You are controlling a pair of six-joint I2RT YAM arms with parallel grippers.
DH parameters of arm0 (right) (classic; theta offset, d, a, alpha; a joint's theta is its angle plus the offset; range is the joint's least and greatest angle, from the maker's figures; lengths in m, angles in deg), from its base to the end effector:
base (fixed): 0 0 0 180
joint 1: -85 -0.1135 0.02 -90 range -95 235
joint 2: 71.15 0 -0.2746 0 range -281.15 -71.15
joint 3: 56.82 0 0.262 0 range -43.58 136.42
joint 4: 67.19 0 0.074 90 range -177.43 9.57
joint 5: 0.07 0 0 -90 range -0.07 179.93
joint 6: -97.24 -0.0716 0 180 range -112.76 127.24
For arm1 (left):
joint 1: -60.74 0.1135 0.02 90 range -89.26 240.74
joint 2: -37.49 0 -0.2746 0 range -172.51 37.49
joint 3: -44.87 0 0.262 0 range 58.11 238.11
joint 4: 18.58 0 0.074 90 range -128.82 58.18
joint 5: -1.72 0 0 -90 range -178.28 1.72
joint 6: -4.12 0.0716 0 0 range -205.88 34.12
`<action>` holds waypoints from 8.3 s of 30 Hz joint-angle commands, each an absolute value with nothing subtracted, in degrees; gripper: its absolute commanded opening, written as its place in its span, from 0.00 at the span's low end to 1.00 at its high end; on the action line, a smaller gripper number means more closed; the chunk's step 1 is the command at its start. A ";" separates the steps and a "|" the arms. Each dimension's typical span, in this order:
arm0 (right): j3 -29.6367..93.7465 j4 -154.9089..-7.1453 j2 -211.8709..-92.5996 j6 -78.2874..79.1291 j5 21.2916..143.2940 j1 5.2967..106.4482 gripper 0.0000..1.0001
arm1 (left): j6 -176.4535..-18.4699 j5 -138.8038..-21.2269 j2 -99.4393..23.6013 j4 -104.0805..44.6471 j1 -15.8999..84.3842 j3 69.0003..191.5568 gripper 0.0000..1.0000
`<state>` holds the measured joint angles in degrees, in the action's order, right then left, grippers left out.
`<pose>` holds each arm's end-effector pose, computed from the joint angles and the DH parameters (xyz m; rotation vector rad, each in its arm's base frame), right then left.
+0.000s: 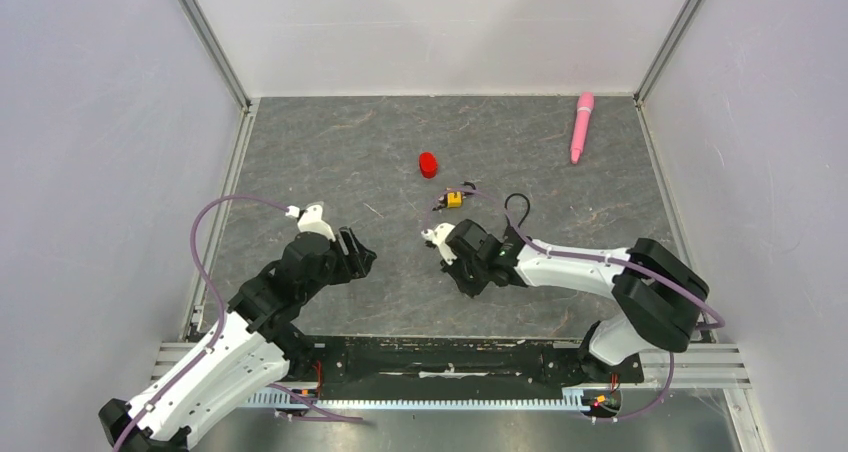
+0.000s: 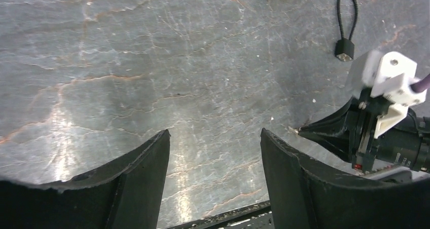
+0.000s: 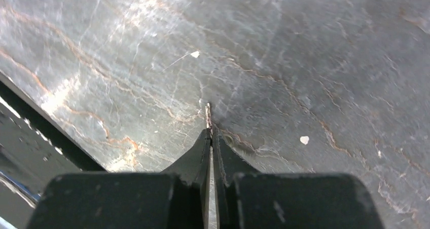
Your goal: Unlock with the key
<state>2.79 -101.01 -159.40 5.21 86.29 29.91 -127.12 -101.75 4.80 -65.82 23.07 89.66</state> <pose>0.1730 0.2558 0.1334 -1.2348 2.4260 0.3949 0.1388 -0.0861 0.2341 -0.2042 2.2047 -0.5274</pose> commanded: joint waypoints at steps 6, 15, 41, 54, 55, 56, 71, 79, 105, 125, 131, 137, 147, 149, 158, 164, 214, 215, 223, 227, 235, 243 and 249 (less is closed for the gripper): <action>-2.45 -87.51 -150.90 -11.98 91.19 30.51 0.00 | -133.98 -91.72 1.19 -51.40 23.21 85.26 0.70; -2.98 -90.79 -147.93 -12.66 91.94 30.48 0.00 | -135.71 -89.28 -0.23 -47.71 23.19 83.49 0.70; -28.18 -39.27 -123.26 -34.56 91.59 31.68 0.00 | -149.18 -85.80 -3.94 -7.85 14.78 75.00 0.68; -28.11 -27.98 -121.44 -38.86 86.52 33.81 0.00 | -142.13 -84.86 -7.04 8.03 8.61 74.35 0.67; -28.10 -27.62 -121.58 -39.21 86.27 33.79 0.00 | -141.76 -84.69 -7.39 8.84 8.38 74.45 0.66; -28.12 -27.10 -121.68 -39.58 85.94 33.84 0.00 | -141.54 -84.67 -7.95 9.59 8.21 74.50 0.66; -29.08 -22.90 -122.74 -41.88 84.11 33.84 0.00 | -138.35 -81.78 -13.02 16.43 6.61 77.58 0.54; -29.02 -22.66 -123.01 -42.01 83.75 33.84 0.00 | -137.74 -80.33 -14.16 17.77 5.82 78.81 0.46; -27.80 -27.22 -121.21 -39.47 82.62 34.26 0.12 | -136.85 -81.35 -10.37 11.60 5.46 77.71 0.02; -7.46 -64.95 -121.78 -14.43 64.56 36.92 0.41 | -125.83 -72.00 -6.35 -29.99 5.56 91.95 0.02; -9.69 -63.73 -121.52 -15.26 63.52 36.89 0.37 | -128.82 -70.62 -6.77 -25.03 5.62 90.66 0.02; -11.53 -61.73 -121.41 -16.80 62.23 36.92 0.31 | -131.12 -70.52 -6.90 -22.42 6.02 89.36 0.02; -12.29 -60.18 -120.54 -17.58 62.20 36.99 0.11 | -135.85 -68.90 -7.15 -16.48 8.05 85.67 0.02; -12.44 -59.75 -120.55 -18.00 62.08 37.05 0.04 | -136.69 -68.26 -7.12 -15.10 8.40 84.97 0.02; -14.60 -53.82 -120.54 -22.96 62.15 37.19 0.00 | -137.23 -71.16 -6.15 -11.50 8.56 82.28 0.24; -16.02 -50.99 -120.72 -26.04 63.21 37.53 0.00 | -138.98 -75.37 -3.15 -5.42 8.53 77.97 0.49; -20.63 -43.08 -120.59 -32.42 65.01 38.68 0.00 | -143.16 -69.02 -11.95 15.93 8.45 75.60 0.25; -20.69 -43.02 -120.61 -32.45 64.97 38.68 0.00 | -143.10 -69.20 -11.84 15.90 8.45 75.60 0.21; -19.96 -47.35 -119.92 -30.39 66.55 38.90 0.05 | -143.34 -70.92 -10.98 13.75 8.45 75.17 0.02; -16.16 -57.62 -118.42 -25.24 70.23 40.21 0.45 | -141.95 -75.74 -8.28 1.59 8.58 76.05 0.02; -4.20 -90.84 -122.47 -18.86 99.51 45.15 0.98 | -143.33 -77.97 -7.93 -18.70 11.47 77.20 0.02; -2.93 -96.92 -128.84 -16.50 108.36 53.68 0.98 | -144.81 -76.60 -10.39 -20.58 13.50 75.89 0.02; 1.89 -101.22 -138.56 -18.48 105.72 62.32 0.98 | -142.75 -76.48 -11.72 -22.42 13.63 77.36 0.02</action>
<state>-3.33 -97.73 -134.05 -18.00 104.28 58.80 -143.46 -76.35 -10.96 -21.51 13.19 75.34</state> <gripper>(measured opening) 0.979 0.040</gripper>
